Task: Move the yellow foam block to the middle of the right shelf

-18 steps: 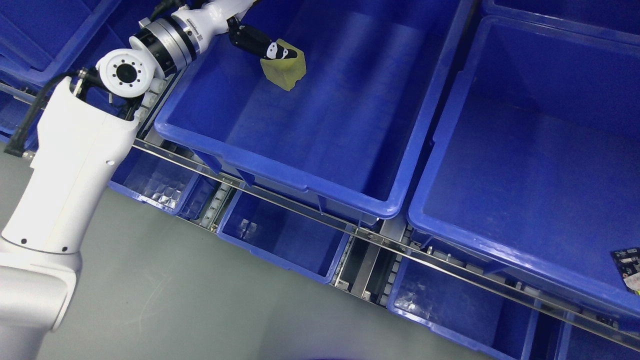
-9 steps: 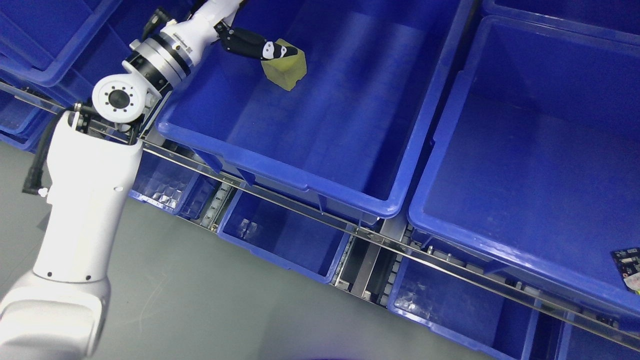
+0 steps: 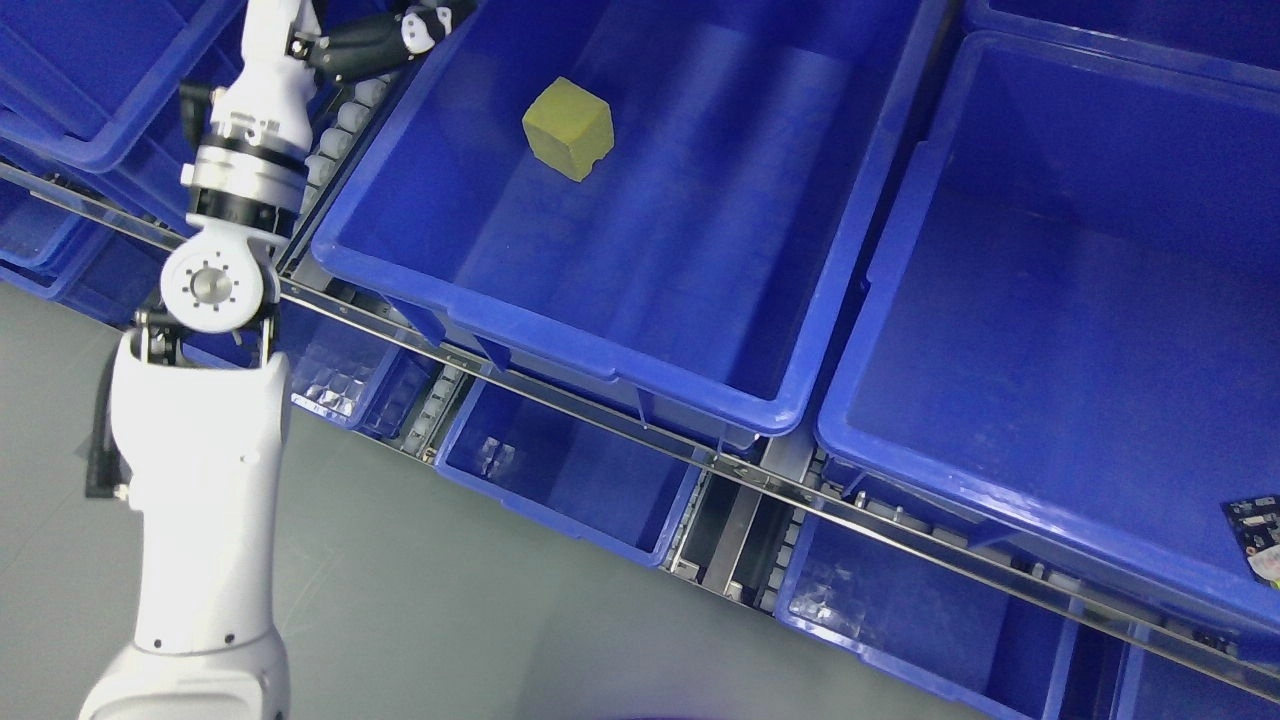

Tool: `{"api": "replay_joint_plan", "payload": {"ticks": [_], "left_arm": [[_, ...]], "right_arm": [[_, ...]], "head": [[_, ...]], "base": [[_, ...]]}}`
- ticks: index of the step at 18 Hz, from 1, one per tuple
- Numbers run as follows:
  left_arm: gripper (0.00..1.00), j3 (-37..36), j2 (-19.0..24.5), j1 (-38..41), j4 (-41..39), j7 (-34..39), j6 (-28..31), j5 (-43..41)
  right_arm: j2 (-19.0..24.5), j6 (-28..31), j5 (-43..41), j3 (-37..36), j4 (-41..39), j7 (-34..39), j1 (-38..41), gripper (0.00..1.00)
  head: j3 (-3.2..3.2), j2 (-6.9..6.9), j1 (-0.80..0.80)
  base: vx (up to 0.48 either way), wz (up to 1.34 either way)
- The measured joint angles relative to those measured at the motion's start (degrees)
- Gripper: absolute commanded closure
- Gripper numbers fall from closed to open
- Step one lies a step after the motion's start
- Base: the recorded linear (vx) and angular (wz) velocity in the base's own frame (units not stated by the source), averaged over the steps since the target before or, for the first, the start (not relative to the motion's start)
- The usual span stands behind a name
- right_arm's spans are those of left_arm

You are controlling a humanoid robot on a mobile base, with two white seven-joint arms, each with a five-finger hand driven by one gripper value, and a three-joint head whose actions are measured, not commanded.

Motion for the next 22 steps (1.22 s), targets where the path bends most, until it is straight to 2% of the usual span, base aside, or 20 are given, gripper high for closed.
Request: {"api": "replay_joint_plan", "payload": {"ticks": [7, 12, 16, 22], "left_arm": [[0.00, 4.23, -2.77, 9.24, -2.95, 0.77, -1.04, 7.16], [0.00, 5.89, -3.88, 15.01, -4.14, 0.85, -8.96, 12.33], [0.00, 6.69, -4.53, 19.18, -4.77, 0.29, -14.11, 19.54], [0.00, 7.88, -5.13, 25.66, -5.02, -0.88, -16.53, 28.05]], "right_arm": [[0.00, 0.00, 0.00, 0.00, 0.00, 0.00, 0.00, 0.00], [0.00, 0.00, 0.00, 0.00, 0.00, 0.00, 0.00, 0.00], [0.00, 0.00, 0.00, 0.00, 0.00, 0.00, 0.00, 0.00], [0.00, 0.00, 0.00, 0.00, 0.00, 0.00, 0.00, 0.00]], "head": [[0.00, 0.00, 0.00], [0.00, 0.00, 0.00], [0.00, 0.01, 0.00], [0.00, 0.01, 0.00]], "base": [[0.000, 0.00], [0.000, 0.00], [0.000, 0.00], [0.000, 0.00]]}}
